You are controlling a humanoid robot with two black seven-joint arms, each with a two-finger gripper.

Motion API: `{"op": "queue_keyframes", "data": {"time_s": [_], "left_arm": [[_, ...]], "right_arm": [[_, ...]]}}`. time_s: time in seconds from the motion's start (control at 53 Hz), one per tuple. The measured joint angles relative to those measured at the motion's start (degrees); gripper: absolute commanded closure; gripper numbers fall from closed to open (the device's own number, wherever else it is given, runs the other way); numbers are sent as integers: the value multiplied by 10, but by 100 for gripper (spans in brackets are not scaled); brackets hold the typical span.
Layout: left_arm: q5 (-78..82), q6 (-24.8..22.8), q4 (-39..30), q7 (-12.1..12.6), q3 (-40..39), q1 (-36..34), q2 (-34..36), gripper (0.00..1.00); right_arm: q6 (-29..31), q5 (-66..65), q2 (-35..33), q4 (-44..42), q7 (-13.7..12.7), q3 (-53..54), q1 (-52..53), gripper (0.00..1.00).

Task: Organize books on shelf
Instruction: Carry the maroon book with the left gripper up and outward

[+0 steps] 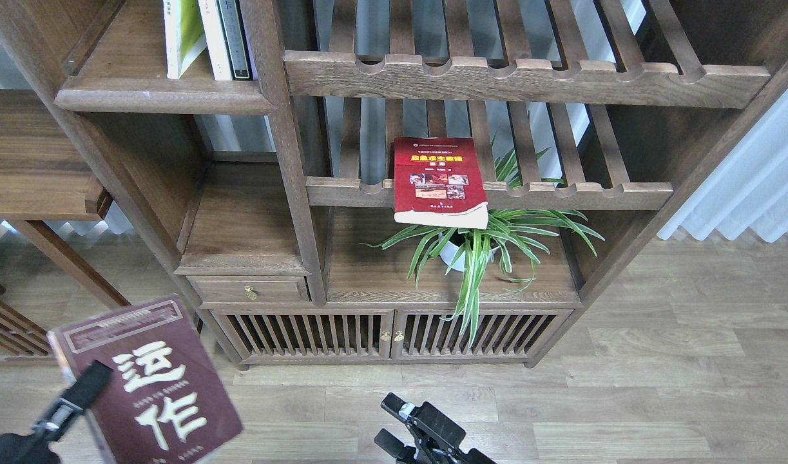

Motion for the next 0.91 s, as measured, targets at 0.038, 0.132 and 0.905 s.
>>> {"op": "queue_keyframes", "data": {"time_s": [0.038,0.132,0.905], "left_arm": [[0,0,0,0,-12,-1,1,95],[-2,0,0,-1,-31,-3,5,95],[-41,0,1,1,-33,-308,184,94]], "right_arm": [[0,-4,1,-2,0,0,0,3],[0,-13,6,-9,0,-1,2,3],[0,-20,11,-14,0,14,-3,3]]}}
